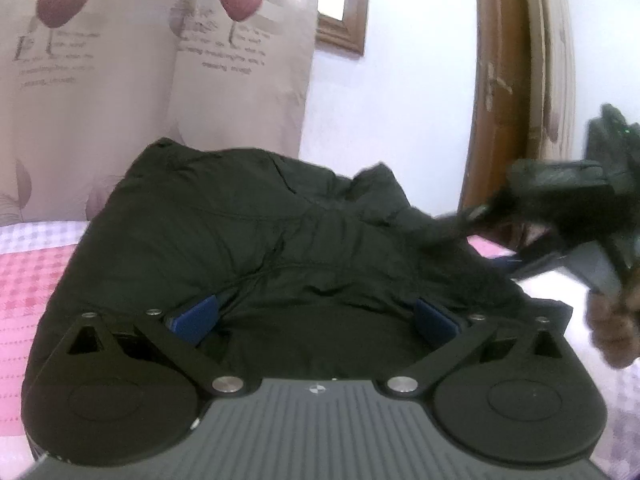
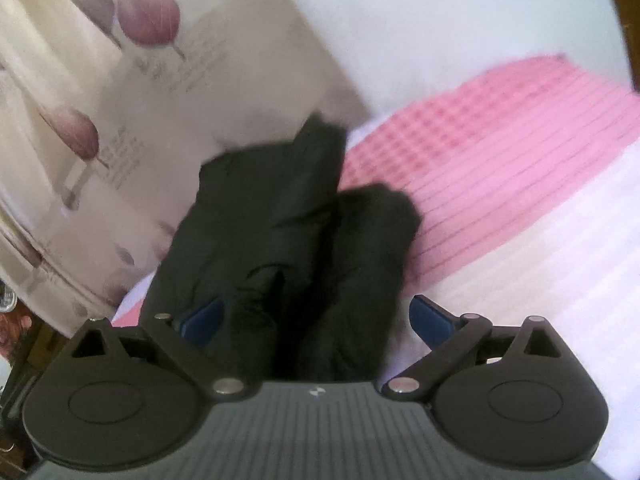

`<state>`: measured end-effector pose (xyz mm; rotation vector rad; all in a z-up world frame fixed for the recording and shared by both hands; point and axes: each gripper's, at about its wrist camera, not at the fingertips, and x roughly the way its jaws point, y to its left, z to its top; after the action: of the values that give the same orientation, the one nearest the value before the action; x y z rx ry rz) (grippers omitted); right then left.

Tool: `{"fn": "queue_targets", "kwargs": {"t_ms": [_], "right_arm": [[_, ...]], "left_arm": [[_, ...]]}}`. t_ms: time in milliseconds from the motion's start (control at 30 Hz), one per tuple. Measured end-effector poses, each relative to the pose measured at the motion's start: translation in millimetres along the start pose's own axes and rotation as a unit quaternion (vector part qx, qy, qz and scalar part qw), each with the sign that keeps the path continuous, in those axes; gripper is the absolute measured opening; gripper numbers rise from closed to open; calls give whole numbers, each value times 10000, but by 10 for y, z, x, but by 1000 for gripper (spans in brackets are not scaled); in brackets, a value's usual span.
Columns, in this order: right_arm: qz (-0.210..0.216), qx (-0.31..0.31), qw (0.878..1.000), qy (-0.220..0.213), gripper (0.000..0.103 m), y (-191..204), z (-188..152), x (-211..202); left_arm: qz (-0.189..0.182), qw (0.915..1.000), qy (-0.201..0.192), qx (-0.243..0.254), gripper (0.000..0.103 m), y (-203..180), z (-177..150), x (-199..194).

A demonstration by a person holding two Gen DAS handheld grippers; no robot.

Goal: Fold large clothes

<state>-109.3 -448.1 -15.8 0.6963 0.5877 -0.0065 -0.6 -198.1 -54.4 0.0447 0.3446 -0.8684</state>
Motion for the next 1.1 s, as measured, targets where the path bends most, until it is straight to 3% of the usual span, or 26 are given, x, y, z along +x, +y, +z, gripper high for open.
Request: {"fn": "queue_targets", "kwargs": {"t_ms": [33,133,233,367,500,633,733,833,933,1100], "right_arm": [[89,-325,9993,137,53,150,-14,107],[321,-778,9960,310,41,438,25,413],[1235,-776,9893,-104,31,525,157,454],[1122,-162,9935,40,30,-25,-23,668],[1517,401,9875,-112,31,-328,-153,575],[1560,573,9858,-224,47,-364,-135,409],[1268,277,9913,-240,58,-209,-137,202],[943,-46,9953,-194,55,-66,-258,36],[715,-388,9967,-11,34,3,-454,-16],[839,-30,9964,100,33,-248,-551,57]], "left_arm": [[63,9999,-91,-94,103,30,-5,-29],[438,9969,-404,-511,103,139,-35,-146],[534,9929,-684,-815,103,220,-69,-259],[392,9973,-422,-461,103,104,-49,-190],[306,9991,-244,-176,103,21,-45,-126],[297,9990,-233,-247,103,52,-60,-125],[318,9990,-224,-233,103,41,-60,-105],[320,9988,-255,-260,103,53,-75,-112],[419,9979,-342,-347,103,81,-72,-141],[400,9975,-446,-387,103,99,-53,-168]]}}
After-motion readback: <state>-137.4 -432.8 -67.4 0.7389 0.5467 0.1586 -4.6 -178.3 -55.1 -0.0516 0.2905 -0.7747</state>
